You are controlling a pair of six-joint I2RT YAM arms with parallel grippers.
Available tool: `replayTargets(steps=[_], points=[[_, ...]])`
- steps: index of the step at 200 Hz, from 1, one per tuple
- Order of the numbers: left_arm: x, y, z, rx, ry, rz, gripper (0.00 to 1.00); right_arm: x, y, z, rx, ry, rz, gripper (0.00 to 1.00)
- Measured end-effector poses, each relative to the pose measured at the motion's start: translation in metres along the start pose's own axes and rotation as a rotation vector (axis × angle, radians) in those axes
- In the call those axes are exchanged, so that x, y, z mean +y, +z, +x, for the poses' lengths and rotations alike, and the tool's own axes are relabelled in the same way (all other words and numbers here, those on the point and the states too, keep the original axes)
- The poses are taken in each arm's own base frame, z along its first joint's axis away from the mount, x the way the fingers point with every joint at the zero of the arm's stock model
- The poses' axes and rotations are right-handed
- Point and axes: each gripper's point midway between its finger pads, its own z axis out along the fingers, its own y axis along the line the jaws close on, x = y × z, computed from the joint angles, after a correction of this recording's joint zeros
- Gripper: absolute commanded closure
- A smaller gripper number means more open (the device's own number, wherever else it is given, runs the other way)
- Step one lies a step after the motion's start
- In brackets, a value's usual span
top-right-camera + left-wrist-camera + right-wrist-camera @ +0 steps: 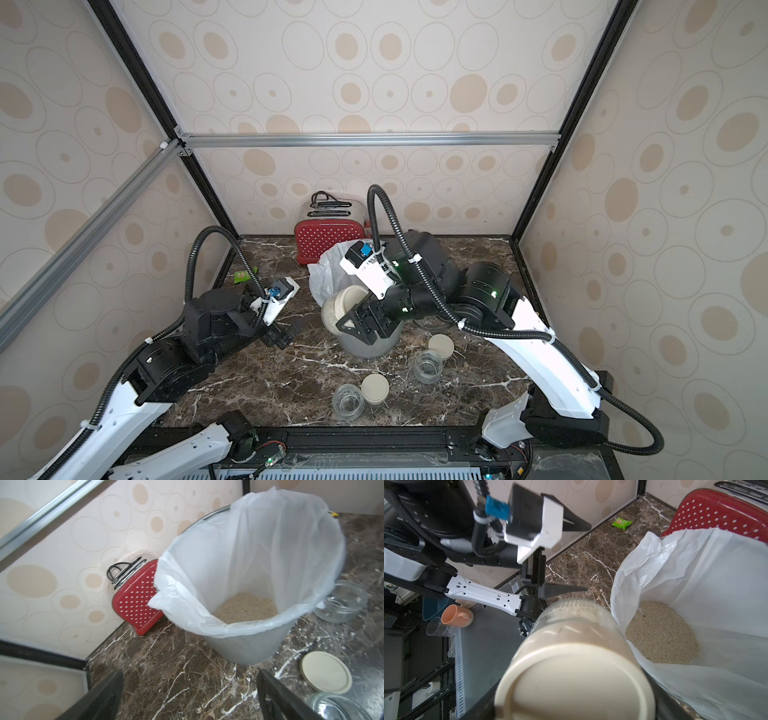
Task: Empty moldy rice from jars
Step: Pick up the jar from the center of the board.
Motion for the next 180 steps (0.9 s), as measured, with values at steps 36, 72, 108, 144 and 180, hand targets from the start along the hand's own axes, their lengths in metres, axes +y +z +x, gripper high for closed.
replayTargets(steps=[36,72,108,144,180], points=[[-0.029,0.004,-0.012,-0.060,0.075,0.167,0.01,-0.002,-0.001,-0.017,-0.029,-0.003,-0.014,0.52],[-0.038,-0.005,-0.041,-0.200,0.094,0.235,0.01,-0.011,0.020,-0.017,0.016,0.021,-0.028,0.52],[-0.041,-0.018,-0.070,-0.344,0.101,0.267,0.01,-0.012,0.032,-0.017,0.037,0.035,-0.056,0.53],[-0.050,-0.018,-0.082,-0.400,0.094,0.332,0.01,-0.007,0.034,-0.020,0.031,0.033,-0.091,0.53],[-0.057,-0.008,-0.089,-0.413,0.083,0.378,0.01,-0.004,0.041,-0.018,0.051,0.039,-0.122,0.54]])
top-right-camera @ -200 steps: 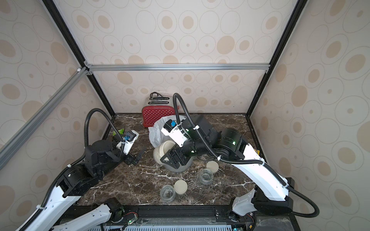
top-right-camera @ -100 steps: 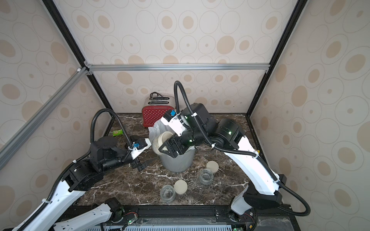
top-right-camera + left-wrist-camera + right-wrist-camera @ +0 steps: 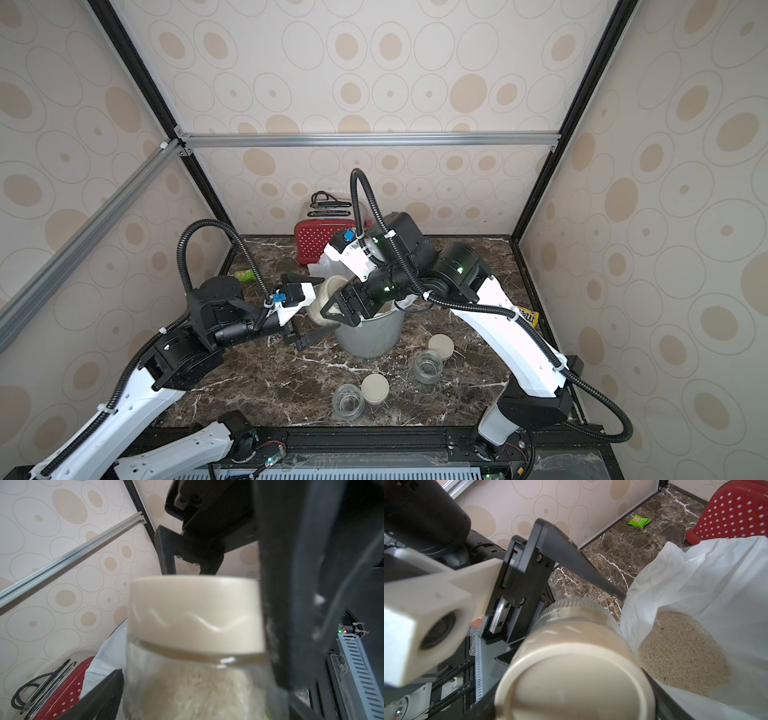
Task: Empty moldy rice from jars
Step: Pick up the jar from the center of the board.
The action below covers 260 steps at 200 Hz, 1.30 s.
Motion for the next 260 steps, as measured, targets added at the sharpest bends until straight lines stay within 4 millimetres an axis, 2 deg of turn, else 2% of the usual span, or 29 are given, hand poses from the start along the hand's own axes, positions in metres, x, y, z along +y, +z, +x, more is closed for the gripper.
replayTargets(steps=[63,83,99,147,174,190,209,240,260], points=[[-0.001,0.013,-0.001,-0.019,-0.008,0.040,0.01,0.002,0.003,0.001,0.011,0.006,-0.021,0.55],[-0.001,0.016,-0.001,-0.017,-0.009,0.047,0.05,0.000,0.002,0.001,0.010,0.008,-0.015,0.55],[0.000,0.018,-0.003,-0.017,-0.012,0.051,0.11,-0.002,0.002,0.001,0.009,0.010,-0.010,0.55],[-0.001,0.022,-0.002,0.002,-0.023,0.073,0.42,-0.006,0.002,0.000,0.007,0.017,0.006,0.56],[-0.001,0.023,-0.001,0.007,-0.027,0.076,0.51,-0.007,0.001,0.000,0.006,0.018,0.013,0.55],[-0.001,0.023,-0.002,0.005,-0.037,0.074,0.54,-0.007,0.001,0.000,0.005,0.017,0.015,0.45],[0.001,0.024,-0.004,-0.008,-0.060,0.068,0.55,-0.008,0.000,-0.002,-0.006,0.017,0.020,0.21],[0.005,0.025,-0.008,-0.057,-0.114,0.037,0.57,-0.008,-0.002,-0.005,-0.036,0.011,0.028,0.00],[0.008,0.026,-0.007,-0.074,-0.149,0.013,0.57,-0.010,-0.001,-0.004,-0.061,0.007,0.036,0.01]])
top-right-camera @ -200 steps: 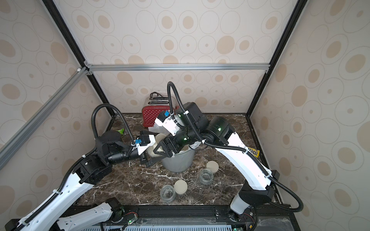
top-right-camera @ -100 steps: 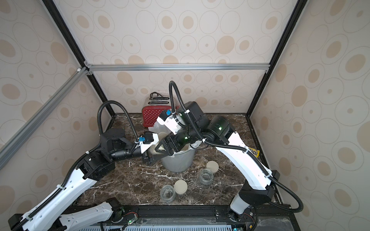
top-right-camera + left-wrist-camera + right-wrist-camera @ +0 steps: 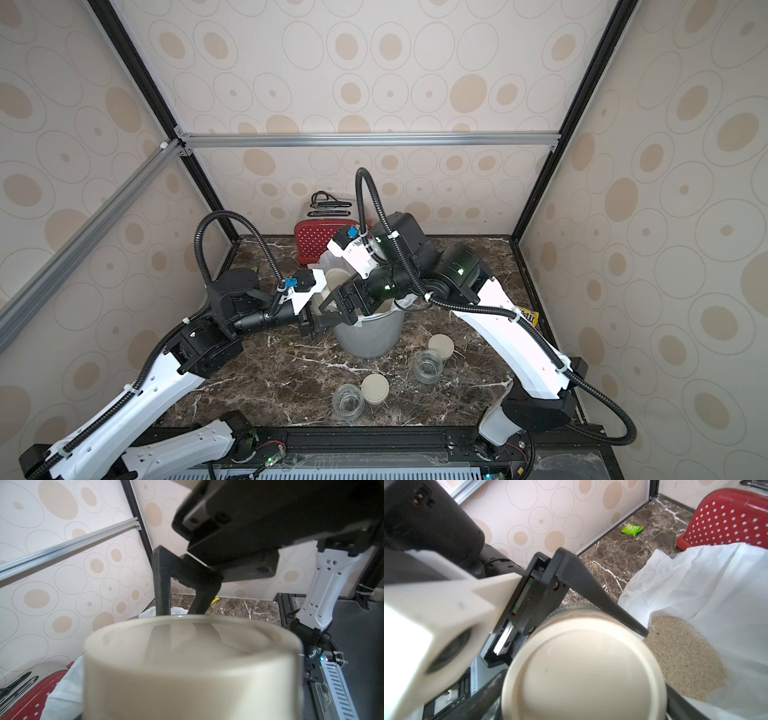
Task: Empty moldy rice from jars
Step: Pick up the jar from the center of the board, then unscrew the lid from the jar.
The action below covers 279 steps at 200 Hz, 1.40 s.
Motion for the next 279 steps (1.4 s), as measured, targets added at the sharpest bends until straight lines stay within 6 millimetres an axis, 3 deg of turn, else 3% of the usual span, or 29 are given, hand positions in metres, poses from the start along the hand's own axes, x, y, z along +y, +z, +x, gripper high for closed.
replayTargets(steps=[74,148,194,229,279], points=[[0.007,-0.002,-0.002,-0.048,-0.062,-0.053,0.58,-0.009,-0.013,0.010,-0.179,0.004,0.033,0.01],[0.009,-0.001,-0.007,-0.070,-0.077,-0.059,0.58,-0.008,-0.009,-0.018,-0.323,-0.007,0.007,0.00],[0.009,0.000,-0.006,-0.069,-0.084,-0.058,0.58,-0.010,-0.002,-0.031,-0.362,-0.006,0.005,0.16],[0.011,0.000,-0.006,-0.069,-0.092,-0.063,0.58,-0.010,0.001,-0.033,-0.367,-0.011,0.003,0.34],[0.008,0.000,-0.008,-0.074,-0.110,-0.046,0.57,-0.007,-0.001,-0.032,-0.361,-0.047,-0.015,0.42]])
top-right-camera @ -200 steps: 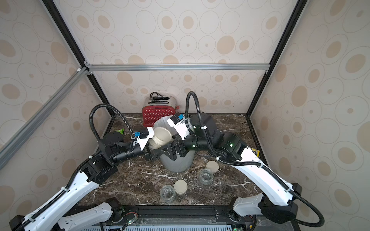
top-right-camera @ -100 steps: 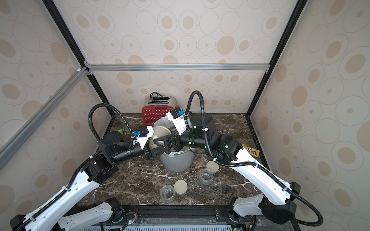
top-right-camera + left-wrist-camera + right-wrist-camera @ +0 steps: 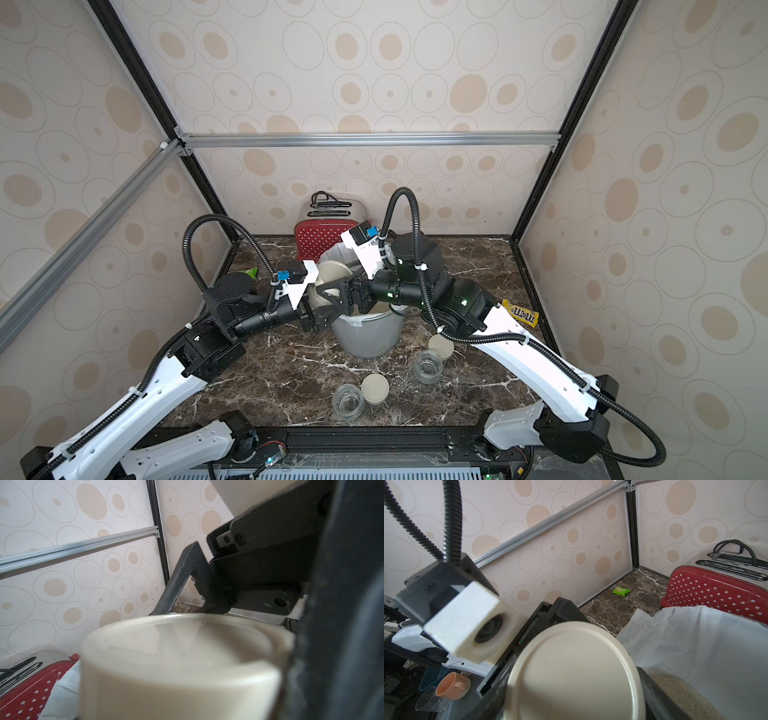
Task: Empty moldy rice from jars
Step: Unscrew the lid from the jar.
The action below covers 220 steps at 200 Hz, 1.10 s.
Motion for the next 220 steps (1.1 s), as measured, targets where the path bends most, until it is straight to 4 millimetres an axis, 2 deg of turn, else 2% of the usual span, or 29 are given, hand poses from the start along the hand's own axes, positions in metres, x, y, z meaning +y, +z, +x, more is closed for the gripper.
replayTargets(steps=[33,90,116,156,191,220], points=[[-0.008,0.002,-0.009,-0.002,-0.040,0.062,0.60,0.006,-0.008,-0.005,0.000,-0.058,-0.081,0.42],[-0.037,-0.007,-0.038,-0.056,-0.101,0.234,0.59,0.038,-0.029,-0.017,-0.007,-0.220,-0.344,0.42],[-0.040,-0.009,-0.043,-0.068,-0.121,0.255,0.59,0.042,-0.030,-0.020,-0.001,-0.258,-0.413,0.37],[-0.041,-0.009,-0.044,-0.070,-0.129,0.264,0.59,0.043,-0.031,-0.020,0.012,-0.277,-0.420,0.26],[-0.041,-0.009,-0.043,-0.069,-0.133,0.266,0.59,0.041,-0.030,-0.018,0.016,-0.284,-0.412,0.09],[-0.041,-0.008,-0.046,-0.084,-0.128,0.264,0.59,0.045,-0.029,-0.011,0.043,-0.275,-0.419,0.01]])
